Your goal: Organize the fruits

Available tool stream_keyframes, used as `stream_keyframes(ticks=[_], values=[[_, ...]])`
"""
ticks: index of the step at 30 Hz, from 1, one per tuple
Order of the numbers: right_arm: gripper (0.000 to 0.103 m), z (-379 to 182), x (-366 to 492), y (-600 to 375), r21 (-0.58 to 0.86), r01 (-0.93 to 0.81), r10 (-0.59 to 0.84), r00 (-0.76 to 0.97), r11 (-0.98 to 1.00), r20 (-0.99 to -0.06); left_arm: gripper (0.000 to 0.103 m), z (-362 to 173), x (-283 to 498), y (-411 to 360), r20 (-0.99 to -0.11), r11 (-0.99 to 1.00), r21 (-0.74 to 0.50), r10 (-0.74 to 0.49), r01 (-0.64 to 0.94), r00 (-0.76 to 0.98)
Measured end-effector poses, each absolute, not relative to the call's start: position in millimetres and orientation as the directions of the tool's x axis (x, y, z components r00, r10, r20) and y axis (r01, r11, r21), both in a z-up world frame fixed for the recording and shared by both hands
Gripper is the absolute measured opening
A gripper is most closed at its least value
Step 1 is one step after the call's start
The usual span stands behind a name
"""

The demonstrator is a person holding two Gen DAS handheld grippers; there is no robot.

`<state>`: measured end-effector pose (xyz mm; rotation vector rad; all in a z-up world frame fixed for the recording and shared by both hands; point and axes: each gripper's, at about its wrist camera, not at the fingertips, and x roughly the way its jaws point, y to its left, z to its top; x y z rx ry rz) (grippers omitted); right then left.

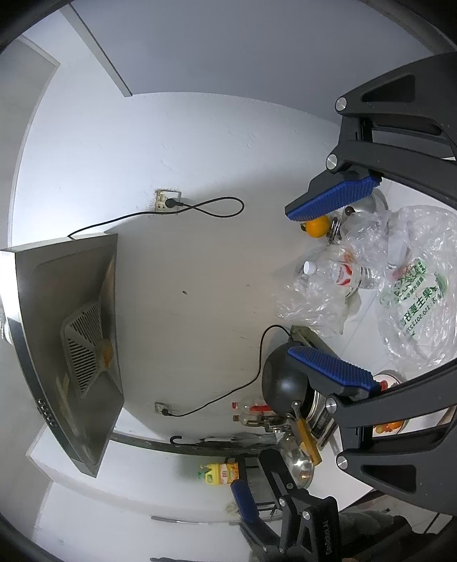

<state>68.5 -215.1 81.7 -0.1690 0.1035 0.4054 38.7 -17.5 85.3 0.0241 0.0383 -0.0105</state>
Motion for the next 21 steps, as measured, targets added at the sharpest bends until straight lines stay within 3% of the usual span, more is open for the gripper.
stream_keyframes(ticks=[21], values=[[0.077,76.3,81.3,-211.5,-0.131,-0.407,0.387,0.909,0.904,-0.155,0.097,75.8,54.9,-20.4,-0.07,0.999,0.031,0.012,-0.009,0.997]])
